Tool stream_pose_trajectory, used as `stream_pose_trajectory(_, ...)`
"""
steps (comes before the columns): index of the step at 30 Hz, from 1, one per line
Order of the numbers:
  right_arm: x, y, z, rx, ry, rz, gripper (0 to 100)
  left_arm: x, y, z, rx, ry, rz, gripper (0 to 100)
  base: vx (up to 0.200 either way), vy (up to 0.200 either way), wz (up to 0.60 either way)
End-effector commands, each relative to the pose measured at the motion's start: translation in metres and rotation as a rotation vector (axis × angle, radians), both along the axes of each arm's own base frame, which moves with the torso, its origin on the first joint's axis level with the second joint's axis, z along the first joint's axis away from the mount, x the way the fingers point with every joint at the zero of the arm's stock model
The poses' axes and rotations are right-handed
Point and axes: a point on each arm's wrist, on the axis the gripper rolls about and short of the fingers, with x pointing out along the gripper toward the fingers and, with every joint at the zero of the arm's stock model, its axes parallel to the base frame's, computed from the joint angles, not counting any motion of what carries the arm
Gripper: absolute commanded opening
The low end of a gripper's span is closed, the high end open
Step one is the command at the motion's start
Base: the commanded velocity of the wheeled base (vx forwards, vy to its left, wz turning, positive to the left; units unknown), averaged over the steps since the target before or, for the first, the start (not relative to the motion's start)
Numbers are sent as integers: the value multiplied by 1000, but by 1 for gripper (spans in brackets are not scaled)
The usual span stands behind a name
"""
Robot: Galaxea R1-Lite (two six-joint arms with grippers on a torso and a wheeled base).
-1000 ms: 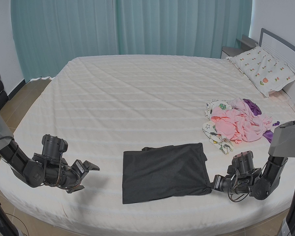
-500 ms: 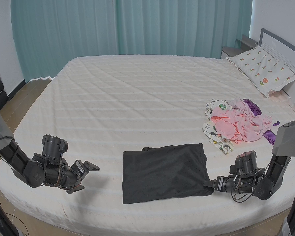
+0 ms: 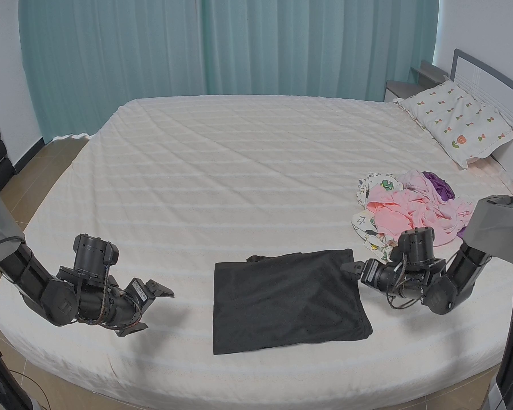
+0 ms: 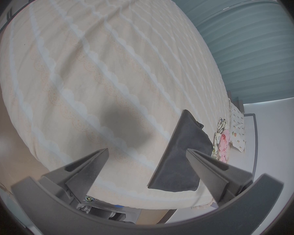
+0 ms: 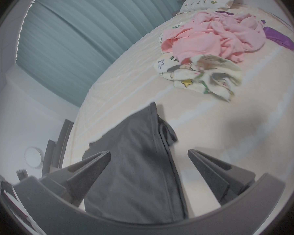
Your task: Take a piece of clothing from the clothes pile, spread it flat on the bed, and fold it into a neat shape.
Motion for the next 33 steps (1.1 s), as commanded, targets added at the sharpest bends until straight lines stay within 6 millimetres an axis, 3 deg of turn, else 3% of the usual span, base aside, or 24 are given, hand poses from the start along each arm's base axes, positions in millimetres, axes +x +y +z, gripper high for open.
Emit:
stream_pose_trajectory(1,44,15,-29,43,36,-53,100,0,0,-1,-4,4,0,100,0,0,0)
stream_pose_trajectory(7,60,20,-34,59,27,-69,100,0,0,-2,-2,8,-2,100,0,0,0)
stream_pose_trajectory(8,62,20,-35,60,24,-72,0,-1,0,-2,-2,11,-2,100,0,0,0)
stream_pose_trajectory(13,74,19,-37,48,-10,-133,0,-3,-3,-3,0,14,-14,100,0,0,0)
stream_pose_trajectory(25,77,12,-33,70,-25,-169,0,-5,-7,-4,4,18,-29,100,0,0,0)
stream_pose_trajectory(26,78,11,-30,90,-35,-180,100,-5,-7,-3,3,17,-29,100,0,0,0)
stream_pose_trajectory(33,70,9,-30,82,-96,-166,100,-6,-8,-4,4,20,-32,100,0,0,0)
